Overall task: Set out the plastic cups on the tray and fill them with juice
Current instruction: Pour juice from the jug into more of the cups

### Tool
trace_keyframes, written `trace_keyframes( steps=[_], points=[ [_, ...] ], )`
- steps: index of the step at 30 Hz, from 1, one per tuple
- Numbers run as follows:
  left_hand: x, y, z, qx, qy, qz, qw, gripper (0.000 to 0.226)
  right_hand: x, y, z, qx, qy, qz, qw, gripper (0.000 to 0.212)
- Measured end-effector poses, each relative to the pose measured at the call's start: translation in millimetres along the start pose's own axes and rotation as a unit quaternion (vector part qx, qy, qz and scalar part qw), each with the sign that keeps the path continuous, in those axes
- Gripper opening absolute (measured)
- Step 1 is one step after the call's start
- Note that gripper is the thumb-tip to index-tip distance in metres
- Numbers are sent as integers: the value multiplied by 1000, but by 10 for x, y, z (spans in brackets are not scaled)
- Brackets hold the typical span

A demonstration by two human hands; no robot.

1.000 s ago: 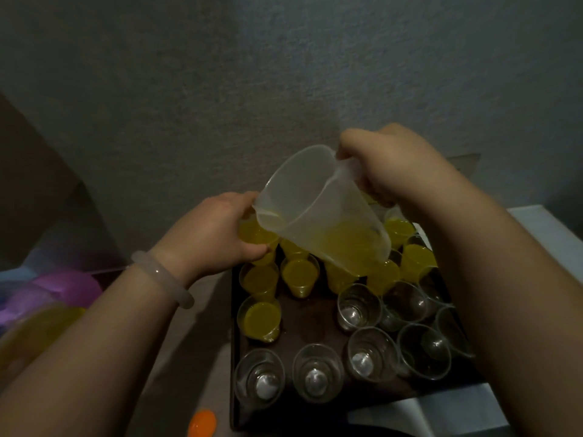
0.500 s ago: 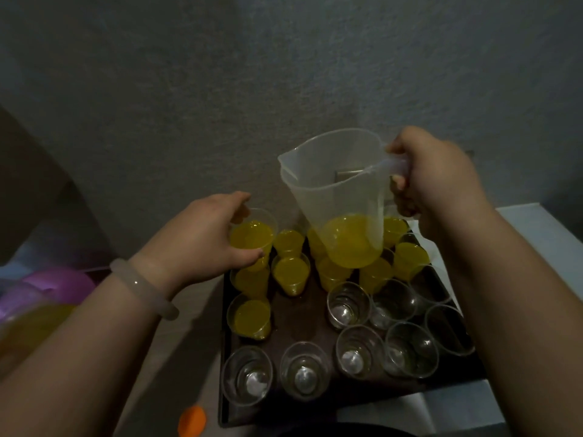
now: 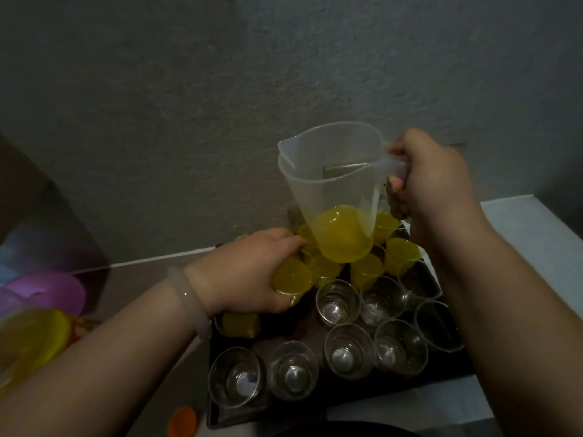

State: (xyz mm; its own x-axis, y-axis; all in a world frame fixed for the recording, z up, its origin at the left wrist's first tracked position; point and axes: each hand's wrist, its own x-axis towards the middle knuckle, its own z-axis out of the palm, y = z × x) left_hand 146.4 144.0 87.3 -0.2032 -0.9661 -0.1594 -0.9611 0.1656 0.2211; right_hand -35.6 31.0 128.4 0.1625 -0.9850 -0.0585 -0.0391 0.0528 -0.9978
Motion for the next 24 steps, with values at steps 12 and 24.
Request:
trace_keyframes(
  steps=[12, 24],
  points=[
    [47, 11, -48, 9, -16, 36, 999, 80, 38, 21, -24, -33, 4, -16, 999, 35],
    [91, -77, 345, 94, -52, 62, 992, 71, 22, 72, 30, -33, 6, -6, 999, 35]
  ],
)
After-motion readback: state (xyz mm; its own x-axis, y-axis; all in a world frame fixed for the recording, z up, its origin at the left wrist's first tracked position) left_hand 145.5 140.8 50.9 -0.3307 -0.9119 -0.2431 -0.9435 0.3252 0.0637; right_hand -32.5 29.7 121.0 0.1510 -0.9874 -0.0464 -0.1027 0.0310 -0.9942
